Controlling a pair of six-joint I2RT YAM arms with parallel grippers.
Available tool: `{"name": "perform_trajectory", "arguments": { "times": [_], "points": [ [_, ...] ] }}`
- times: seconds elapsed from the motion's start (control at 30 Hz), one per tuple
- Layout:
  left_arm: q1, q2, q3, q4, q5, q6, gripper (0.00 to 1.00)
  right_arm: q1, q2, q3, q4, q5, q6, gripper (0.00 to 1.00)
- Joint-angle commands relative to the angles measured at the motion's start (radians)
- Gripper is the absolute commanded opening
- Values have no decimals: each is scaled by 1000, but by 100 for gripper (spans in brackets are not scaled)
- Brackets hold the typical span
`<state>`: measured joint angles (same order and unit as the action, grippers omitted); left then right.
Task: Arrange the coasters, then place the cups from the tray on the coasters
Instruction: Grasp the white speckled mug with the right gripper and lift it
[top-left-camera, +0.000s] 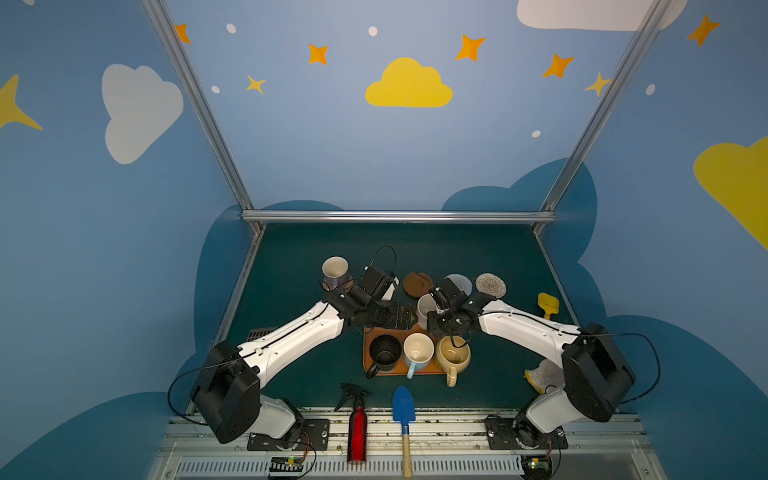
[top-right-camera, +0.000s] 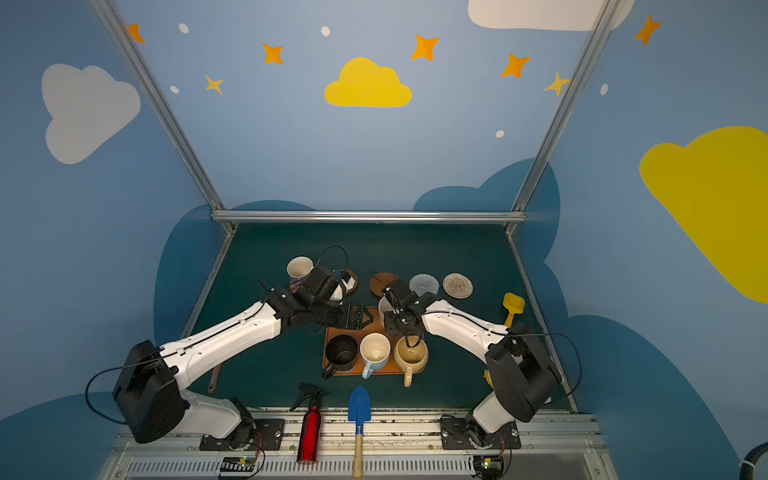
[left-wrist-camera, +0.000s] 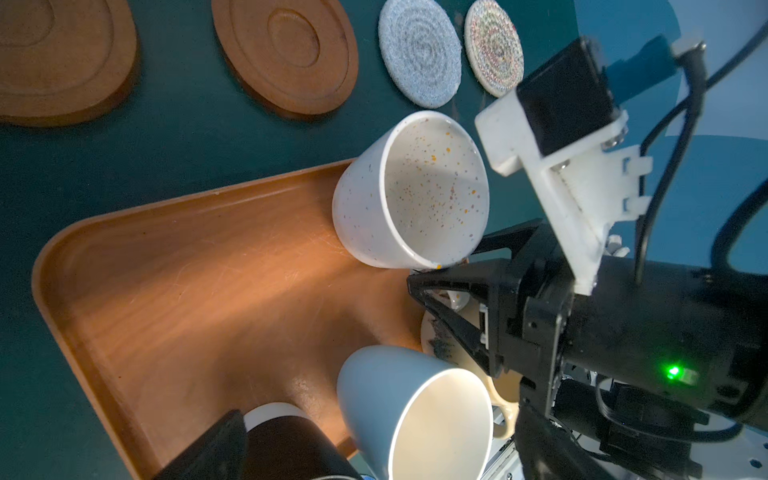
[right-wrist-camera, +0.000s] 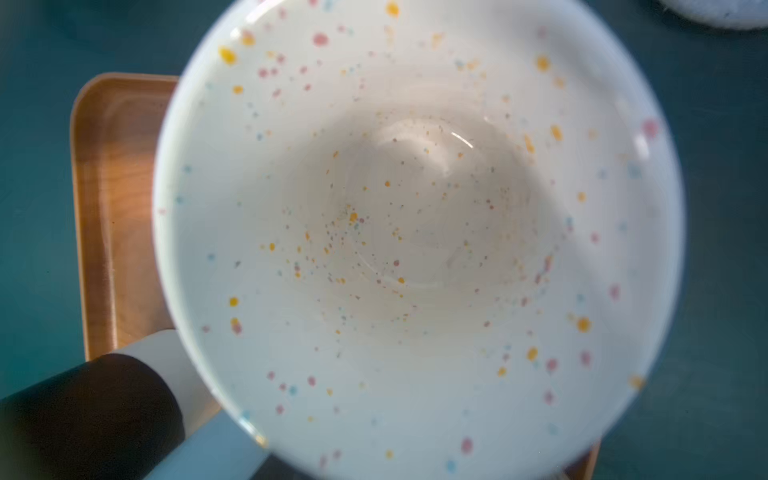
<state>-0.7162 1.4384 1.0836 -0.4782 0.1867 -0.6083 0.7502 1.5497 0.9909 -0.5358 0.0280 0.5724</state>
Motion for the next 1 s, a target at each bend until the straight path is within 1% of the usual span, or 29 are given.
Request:
{"name": "perform_trajectory", "arguments": {
  "times": [0.0,0.17,0.3,0.43,0.6,0.77,0.97],
  "points": [
    [-2,0,-11,1,6,18,100,6,19,8,-19,1,-5,36],
    [-1,2,-25,34,24,15,100,5,9,-2,-18,4,-14,33],
    [0,4,-39,59,23,16,100,7,-9,-19,3,8,-21,26],
    [7,-11,-39,65,31,18,100,8,-27,-18,4,0,-32,13],
    [20,-34,-38,61,31,17,100,9,-46,-10,-1,1,-49,5],
    [42,-67,-51,63,32,15,100,12,-73,24,-36,18,-69,0],
    [91,-130,-83,88,40,8,100,15,-131,89,-91,26,-87,0]
  ]
}}
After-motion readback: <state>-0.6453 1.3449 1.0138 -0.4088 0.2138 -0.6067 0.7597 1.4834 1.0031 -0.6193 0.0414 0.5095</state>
